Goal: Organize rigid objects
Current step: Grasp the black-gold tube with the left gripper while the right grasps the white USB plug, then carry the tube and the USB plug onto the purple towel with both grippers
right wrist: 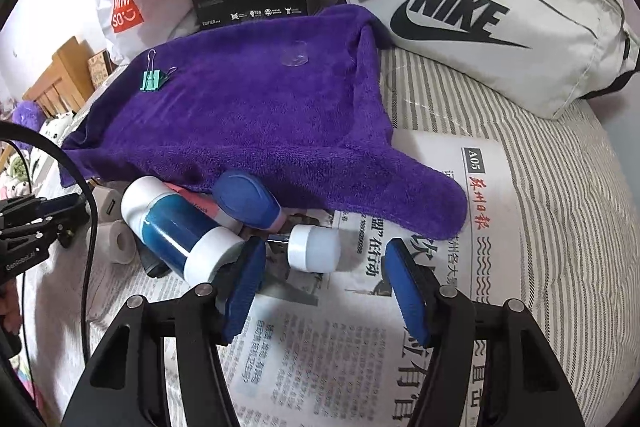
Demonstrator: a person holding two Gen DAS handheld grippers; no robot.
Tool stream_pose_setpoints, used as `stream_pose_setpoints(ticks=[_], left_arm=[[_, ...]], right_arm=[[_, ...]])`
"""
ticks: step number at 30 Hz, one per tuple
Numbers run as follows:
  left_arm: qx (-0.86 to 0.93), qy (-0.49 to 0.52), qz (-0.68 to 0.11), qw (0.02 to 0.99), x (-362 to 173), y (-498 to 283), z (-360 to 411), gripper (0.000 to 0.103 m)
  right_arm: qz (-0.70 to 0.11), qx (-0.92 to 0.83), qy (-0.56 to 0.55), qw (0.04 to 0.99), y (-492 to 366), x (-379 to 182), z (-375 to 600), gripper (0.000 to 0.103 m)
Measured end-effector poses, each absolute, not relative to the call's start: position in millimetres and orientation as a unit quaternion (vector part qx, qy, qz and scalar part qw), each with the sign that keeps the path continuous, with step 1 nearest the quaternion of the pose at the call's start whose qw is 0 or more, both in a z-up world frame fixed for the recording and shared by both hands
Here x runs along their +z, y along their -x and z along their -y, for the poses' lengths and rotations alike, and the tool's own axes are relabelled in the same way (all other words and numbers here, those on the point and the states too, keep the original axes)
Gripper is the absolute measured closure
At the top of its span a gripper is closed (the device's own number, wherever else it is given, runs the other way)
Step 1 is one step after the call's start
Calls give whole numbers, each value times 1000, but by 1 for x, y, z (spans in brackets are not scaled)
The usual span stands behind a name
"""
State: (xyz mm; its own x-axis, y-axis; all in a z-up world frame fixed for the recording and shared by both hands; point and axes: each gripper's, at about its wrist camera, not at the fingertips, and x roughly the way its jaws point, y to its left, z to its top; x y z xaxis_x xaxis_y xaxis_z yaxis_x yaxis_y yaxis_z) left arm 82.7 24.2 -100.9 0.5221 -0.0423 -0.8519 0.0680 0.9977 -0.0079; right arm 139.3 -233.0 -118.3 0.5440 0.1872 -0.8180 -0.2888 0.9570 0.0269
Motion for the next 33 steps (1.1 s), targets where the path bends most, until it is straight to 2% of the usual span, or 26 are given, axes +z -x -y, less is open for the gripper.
stream_pose_setpoints(ticks=[3, 9, 10, 33], left_arm=[[-32, -13, -487, 873, -101, -83, -24, 80], [-32, -10, -485, 874, -101, -82, -25, 80], [-32, -10, -485, 874, -101, -81, -25, 80], [-37, 31, -476, 878, -93, -68, -45, 80]], right_arm=[[-451, 129, 62, 881, -140, -120, 230, 41], [-444, 126, 83, 883, -138, -118, 230, 66], [-446, 125, 80, 883, -138, -117, 233, 67], [-441, 148, 64, 883, -127, -96, 247, 67]])
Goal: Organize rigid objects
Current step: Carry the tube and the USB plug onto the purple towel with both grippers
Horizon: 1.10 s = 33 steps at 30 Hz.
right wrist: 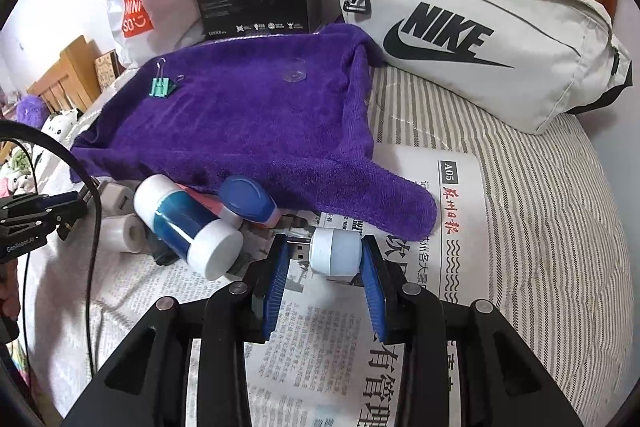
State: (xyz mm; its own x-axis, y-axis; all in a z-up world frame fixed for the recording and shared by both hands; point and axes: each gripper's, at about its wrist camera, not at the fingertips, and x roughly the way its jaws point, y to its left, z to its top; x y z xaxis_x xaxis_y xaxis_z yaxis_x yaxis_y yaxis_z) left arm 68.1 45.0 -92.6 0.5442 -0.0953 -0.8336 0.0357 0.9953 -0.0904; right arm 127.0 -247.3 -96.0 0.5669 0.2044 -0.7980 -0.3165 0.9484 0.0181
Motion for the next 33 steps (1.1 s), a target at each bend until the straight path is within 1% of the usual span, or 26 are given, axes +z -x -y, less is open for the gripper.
stream_pose_setpoints(ticks=[16, 33], left_arm=[[-46, 22, -467, 883, -73, -66, -46, 80], [-51, 23, -446, 893, -50, -82, -54, 80]], right_arm=[[-427, 174, 61, 885, -121, -79, 243, 67], [-420, 188, 63, 886, -142, -64, 236, 67]])
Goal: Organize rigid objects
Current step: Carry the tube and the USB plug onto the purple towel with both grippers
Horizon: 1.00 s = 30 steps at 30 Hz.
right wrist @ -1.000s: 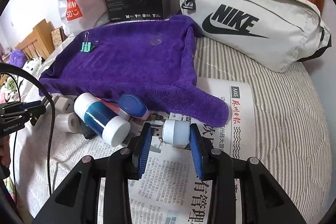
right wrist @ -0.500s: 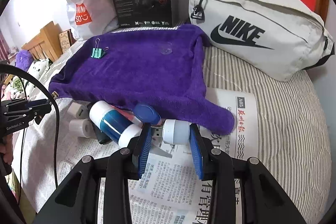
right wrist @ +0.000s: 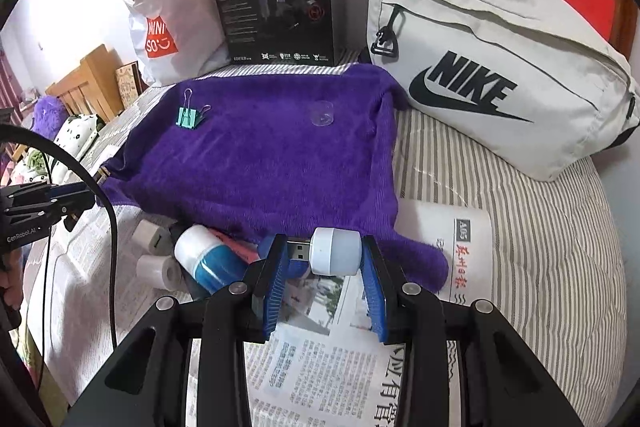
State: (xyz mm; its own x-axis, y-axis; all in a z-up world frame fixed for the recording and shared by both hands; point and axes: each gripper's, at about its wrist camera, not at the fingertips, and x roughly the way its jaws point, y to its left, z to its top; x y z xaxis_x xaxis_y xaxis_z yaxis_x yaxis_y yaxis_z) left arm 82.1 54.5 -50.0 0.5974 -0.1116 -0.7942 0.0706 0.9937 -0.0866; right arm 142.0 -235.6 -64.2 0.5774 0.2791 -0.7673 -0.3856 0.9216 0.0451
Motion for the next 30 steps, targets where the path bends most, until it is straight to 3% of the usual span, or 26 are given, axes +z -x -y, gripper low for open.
stream_pose_setpoints(ticks=[19, 30], left_arm=[[-55, 11, -442, 895, -38, -131, -61, 80], [-54, 21, -465, 884, -61, -172, -71, 80]], right_arm=[[-416, 203, 68, 884, -190, -51, 219, 67], [-432, 212, 72, 874, -239, -69, 201, 67]])
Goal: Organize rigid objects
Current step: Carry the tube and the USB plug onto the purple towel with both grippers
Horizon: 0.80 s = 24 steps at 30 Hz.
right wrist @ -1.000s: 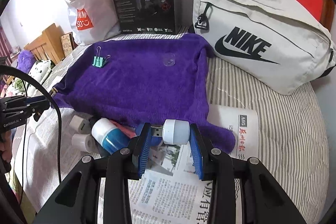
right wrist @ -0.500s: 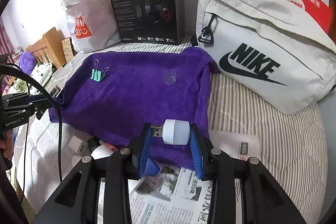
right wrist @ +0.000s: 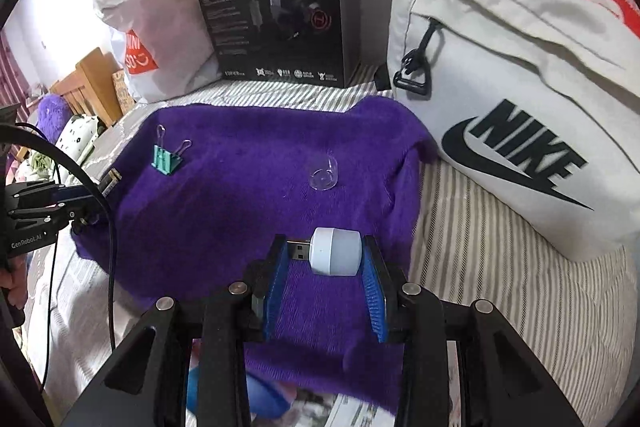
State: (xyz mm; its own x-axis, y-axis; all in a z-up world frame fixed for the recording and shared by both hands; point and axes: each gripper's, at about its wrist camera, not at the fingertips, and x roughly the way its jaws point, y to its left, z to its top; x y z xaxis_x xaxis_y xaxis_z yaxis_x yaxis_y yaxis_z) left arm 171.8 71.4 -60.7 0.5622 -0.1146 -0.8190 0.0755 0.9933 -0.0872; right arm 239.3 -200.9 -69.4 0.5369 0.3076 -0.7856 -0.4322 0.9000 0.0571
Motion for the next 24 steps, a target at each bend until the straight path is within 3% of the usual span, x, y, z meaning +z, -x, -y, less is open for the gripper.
stream_pose_setpoints(ticks=[24], left_arm=[[-34, 11, -502, 864, -92, -223, -84, 80]], right_arm=[[-467, 203, 116, 853, -302, -115, 172, 67]])
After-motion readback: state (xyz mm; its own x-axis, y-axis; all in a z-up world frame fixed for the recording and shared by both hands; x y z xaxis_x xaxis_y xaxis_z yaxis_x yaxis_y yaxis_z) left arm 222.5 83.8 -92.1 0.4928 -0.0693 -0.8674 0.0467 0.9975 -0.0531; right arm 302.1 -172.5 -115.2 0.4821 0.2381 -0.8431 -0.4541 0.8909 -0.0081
